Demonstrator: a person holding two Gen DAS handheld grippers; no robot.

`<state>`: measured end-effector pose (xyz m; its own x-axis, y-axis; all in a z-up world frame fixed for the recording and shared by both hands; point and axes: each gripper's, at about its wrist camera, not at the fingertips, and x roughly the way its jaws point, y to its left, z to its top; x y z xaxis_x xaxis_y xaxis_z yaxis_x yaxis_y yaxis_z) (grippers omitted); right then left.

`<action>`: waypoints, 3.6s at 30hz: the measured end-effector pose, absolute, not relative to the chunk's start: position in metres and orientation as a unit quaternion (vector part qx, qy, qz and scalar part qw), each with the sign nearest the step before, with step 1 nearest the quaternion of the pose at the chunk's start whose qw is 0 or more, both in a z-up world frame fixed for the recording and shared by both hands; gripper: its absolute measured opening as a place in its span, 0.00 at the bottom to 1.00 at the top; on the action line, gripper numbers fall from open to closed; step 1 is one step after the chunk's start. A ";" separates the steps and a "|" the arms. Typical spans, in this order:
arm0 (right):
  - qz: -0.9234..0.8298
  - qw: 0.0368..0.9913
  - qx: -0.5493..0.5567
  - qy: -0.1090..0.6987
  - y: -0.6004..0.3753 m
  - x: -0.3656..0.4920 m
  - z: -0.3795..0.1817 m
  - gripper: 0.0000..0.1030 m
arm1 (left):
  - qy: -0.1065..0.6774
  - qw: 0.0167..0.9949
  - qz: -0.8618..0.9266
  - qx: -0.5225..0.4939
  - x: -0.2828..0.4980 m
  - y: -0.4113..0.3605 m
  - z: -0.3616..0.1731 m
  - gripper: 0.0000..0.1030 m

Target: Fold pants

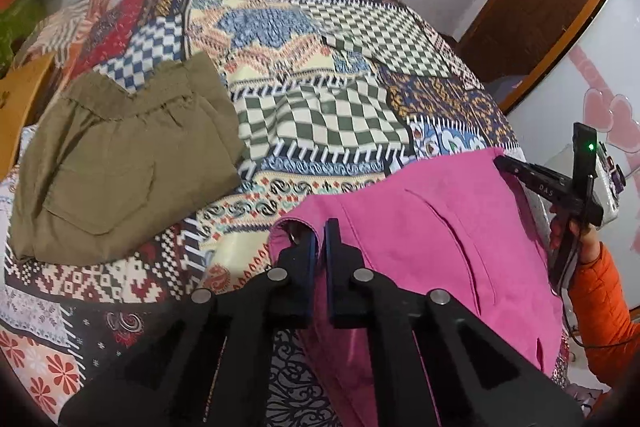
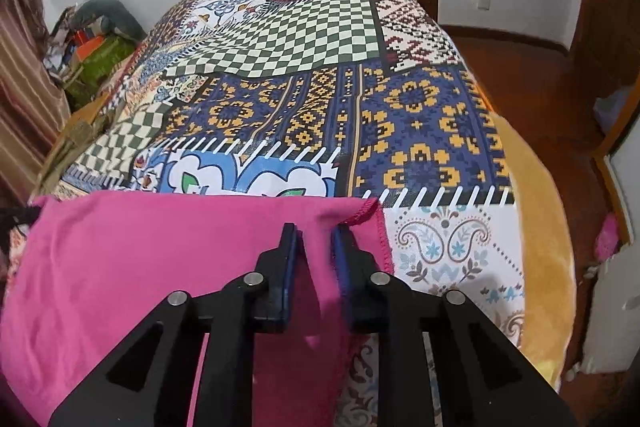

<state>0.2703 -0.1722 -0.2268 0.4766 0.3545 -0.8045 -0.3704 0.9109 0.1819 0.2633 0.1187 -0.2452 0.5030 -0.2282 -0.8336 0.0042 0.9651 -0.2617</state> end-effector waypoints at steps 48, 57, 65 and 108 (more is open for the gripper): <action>0.241 0.833 -0.051 0.495 -0.152 0.240 -0.229 0.25 | 0.521 0.852 -0.042 -0.031 0.262 0.088 -0.260 0.26; 0.209 0.843 -0.052 0.493 -0.168 0.225 -0.207 0.29 | 0.489 0.870 -0.005 -0.059 0.234 0.105 -0.223 0.26; 0.230 0.863 -0.060 0.447 -0.163 0.187 -0.155 0.29 | 0.461 0.884 0.000 -0.082 0.192 0.102 -0.187 0.38; 0.324 0.825 -0.093 0.453 -0.094 0.092 -0.189 0.37 | 0.495 0.817 -0.063 -0.287 0.104 0.059 -0.243 0.67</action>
